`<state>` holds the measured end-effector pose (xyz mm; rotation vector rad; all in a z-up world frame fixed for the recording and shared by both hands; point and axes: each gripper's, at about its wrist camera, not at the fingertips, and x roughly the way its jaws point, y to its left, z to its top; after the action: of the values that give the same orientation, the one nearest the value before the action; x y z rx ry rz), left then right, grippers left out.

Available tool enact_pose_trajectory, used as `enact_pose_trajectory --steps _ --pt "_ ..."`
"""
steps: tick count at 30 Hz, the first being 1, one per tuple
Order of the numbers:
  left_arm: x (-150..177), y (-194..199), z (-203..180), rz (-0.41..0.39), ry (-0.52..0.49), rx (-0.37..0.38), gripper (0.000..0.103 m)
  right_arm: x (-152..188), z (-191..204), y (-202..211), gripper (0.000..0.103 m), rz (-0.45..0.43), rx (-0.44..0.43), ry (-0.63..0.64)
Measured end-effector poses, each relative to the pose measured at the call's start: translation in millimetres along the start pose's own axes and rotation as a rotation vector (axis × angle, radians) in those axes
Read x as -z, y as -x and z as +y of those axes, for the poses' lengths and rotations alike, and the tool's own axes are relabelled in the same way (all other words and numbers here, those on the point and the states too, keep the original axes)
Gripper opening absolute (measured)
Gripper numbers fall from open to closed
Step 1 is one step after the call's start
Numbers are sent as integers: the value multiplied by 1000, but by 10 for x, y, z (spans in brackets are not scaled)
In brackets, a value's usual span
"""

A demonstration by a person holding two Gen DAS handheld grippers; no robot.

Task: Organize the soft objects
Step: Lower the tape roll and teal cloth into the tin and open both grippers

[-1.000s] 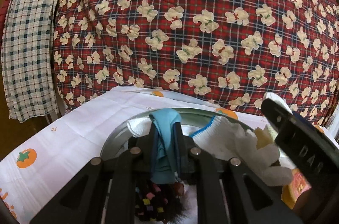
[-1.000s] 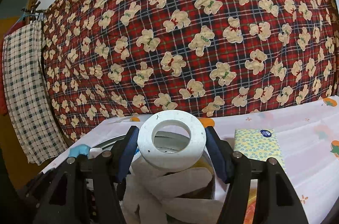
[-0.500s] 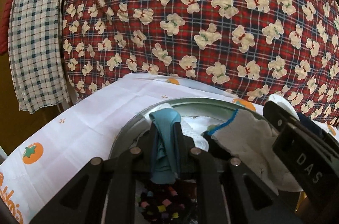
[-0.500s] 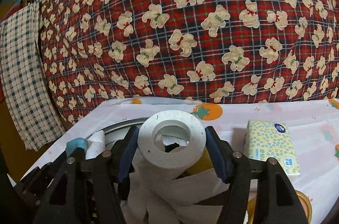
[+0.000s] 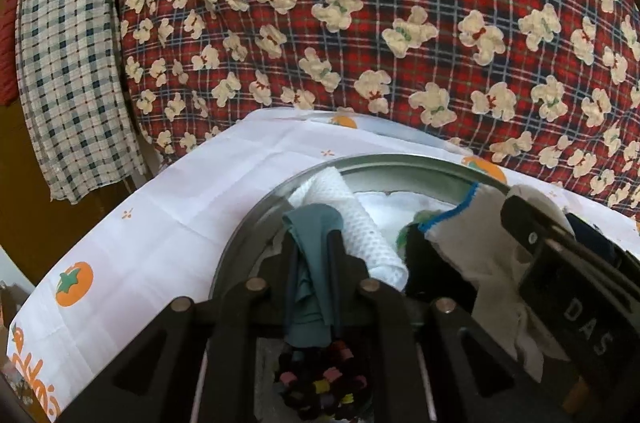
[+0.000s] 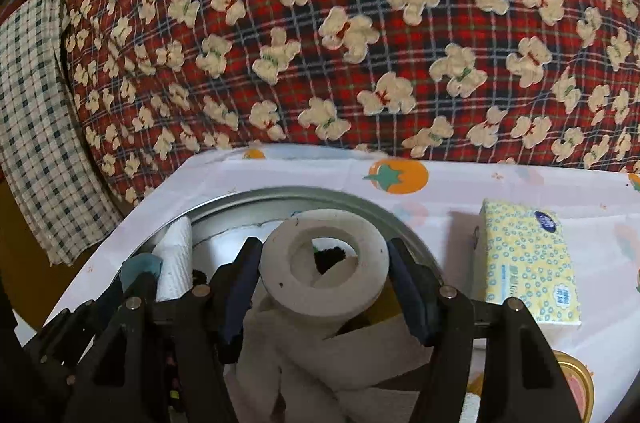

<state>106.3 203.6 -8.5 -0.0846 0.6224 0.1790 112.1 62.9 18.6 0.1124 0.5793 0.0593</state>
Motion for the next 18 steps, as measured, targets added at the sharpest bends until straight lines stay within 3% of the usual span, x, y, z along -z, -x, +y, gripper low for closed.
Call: enact_pose_trajectory --steps 1,2,3,4,5,8,12,18 --pt "-3 6 -10 -1 -5 -3 30 0 -2 -16 66 11 -8 2" --pt "-3 14 -23 -2 -10 -12 53 1 -9 -30 70 22 -21 2" --pt "-10 55 -39 -17 -14 -19 67 5 -18 -38 72 26 -27 -1" --pt "-15 97 -49 -38 -19 -27 92 10 -25 -43 74 27 -30 -3" --pt "-12 142 -66 -62 -28 -47 103 15 -30 -45 78 28 -35 -4" --pt "34 207 -140 -116 -63 -89 102 24 -39 -4 88 0 -51 -10" --pt "43 209 -211 -126 -109 -133 102 44 -42 94 88 -62 -50 -18" --pt "30 220 -157 -127 -67 -114 102 42 -34 112 88 -70 -50 -10"
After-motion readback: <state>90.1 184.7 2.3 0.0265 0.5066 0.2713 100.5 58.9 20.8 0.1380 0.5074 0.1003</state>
